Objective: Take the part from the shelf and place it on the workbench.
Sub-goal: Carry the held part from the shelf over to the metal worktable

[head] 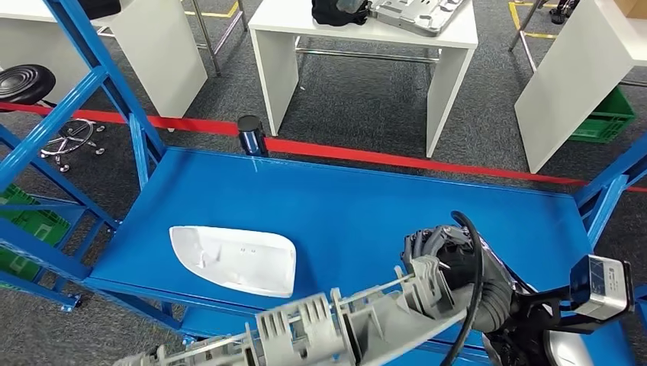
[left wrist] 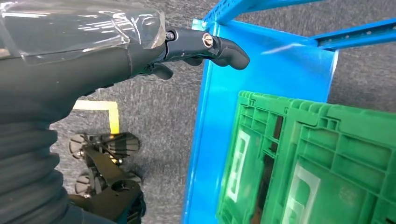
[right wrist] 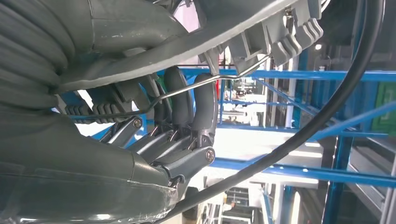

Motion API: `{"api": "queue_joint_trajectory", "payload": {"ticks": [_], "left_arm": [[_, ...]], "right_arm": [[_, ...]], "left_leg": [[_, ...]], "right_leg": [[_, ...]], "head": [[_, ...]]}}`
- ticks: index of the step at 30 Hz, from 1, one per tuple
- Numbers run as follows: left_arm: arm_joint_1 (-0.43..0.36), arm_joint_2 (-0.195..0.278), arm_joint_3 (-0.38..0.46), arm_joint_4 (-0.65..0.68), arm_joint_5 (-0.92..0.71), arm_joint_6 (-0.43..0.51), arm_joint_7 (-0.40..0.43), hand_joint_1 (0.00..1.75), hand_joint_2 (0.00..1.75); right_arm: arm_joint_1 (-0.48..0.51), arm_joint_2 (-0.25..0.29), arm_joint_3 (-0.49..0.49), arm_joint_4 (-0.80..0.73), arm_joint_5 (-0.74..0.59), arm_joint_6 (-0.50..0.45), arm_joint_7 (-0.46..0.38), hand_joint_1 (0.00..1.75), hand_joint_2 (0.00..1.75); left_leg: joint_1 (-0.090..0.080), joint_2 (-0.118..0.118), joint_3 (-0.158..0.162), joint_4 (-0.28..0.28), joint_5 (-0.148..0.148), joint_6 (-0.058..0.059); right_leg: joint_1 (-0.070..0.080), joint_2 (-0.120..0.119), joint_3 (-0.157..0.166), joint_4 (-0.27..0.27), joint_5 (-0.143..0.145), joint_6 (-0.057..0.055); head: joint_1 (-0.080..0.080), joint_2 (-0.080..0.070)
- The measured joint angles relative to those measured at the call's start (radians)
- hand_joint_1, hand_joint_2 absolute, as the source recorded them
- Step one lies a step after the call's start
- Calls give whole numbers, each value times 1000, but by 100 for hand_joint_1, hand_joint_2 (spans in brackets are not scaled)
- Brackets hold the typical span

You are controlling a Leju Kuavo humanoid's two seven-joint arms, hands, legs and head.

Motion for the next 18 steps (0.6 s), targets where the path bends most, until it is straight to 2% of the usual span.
{"api": "queue_joint_trajectory", "payload": {"ticks": [2,4,5,7,8,9,10,12,13,14,15,18], "left_arm": [[3,-2,0,-3,0,-4,0,0,175],[5,-5,1,-9,0,-8,1,0,175],[5,-8,2,-12,0,-10,2,0,175],[6,-13,2,-15,-1,-11,5,0,175],[6,-16,3,-17,-1,-13,7,0,175],[7,-19,3,-19,-2,-15,10,0,175],[8,-23,3,-22,-3,-17,12,0,175],[9,-29,4,-27,-7,-21,15,0,175],[9,-31,5,-31,-8,-22,16,0,175],[9,-32,6,-35,-9,-23,17,0,175],[9,-33,6,-38,-9,-23,18,0,175],[11,-37,7,-51,-10,-26,21,0,175]], "right_arm": [[4,-2,5,-4,-1,0,-3,175,175],[11,-6,9,-12,0,-1,-7,175,175],[15,-8,10,-14,1,-2,-10,175,175],[22,-10,12,-16,1,-2,-14,175,175],[26,-11,12,-16,1,-2,-15,175,175],[31,-11,13,-16,1,-2,-16,175,175],[35,-12,13,-17,2,-2,-17,175,175],[39,-14,13,-22,2,-2,-18,175,175],[40,-14,13,-25,2,-2,-18,175,175],[40,-14,13,-28,2,-2,-19,175,175],[42,-15,14,-30,2,-2,-19,175,175],[48,-16,13,-35,2,-1,-21,175,175]], "left_leg": [[-2,1,3,-8,5,6],[3,3,14,-27,18,18],[6,4,18,-36,24,22],[6,5,17,-39,27,26],[6,5,16,-39,27,26],[6,4,15,-38,27,25],[6,3,15,-36,26,24],[8,2,15,-28,22,17],[6,1,14,-23,18,12],[5,0,11,-17,15,6],[4,0,9,-14,13,0],[7,1,2,-6,9,-12]], "right_leg": [[0,0,0,-4,2,10],[1,-1,-12,20,-14,14],[1,-1,-31,62,-36,13],[-2,-1,-92,193,-94,9],[-4,-1,-118,250,-114,11],[-5,-1,-128,275,-119,17],[-7,-2,-118,258,-107,26],[-12,-5,-49,120,-54,44],[-12,-6,-16,55,-31,46],[-11,-6,6,12,-18,41],[-9,-6,13,-3,-15,32],[-6,-3,11,-1,-10,9]], "head": [[-1,0],[1,0],[3,0],[4,0],[5,0],[5,0],[5,0],[5,0],[6,0],[6,0],[5,0],[4,0]]}}
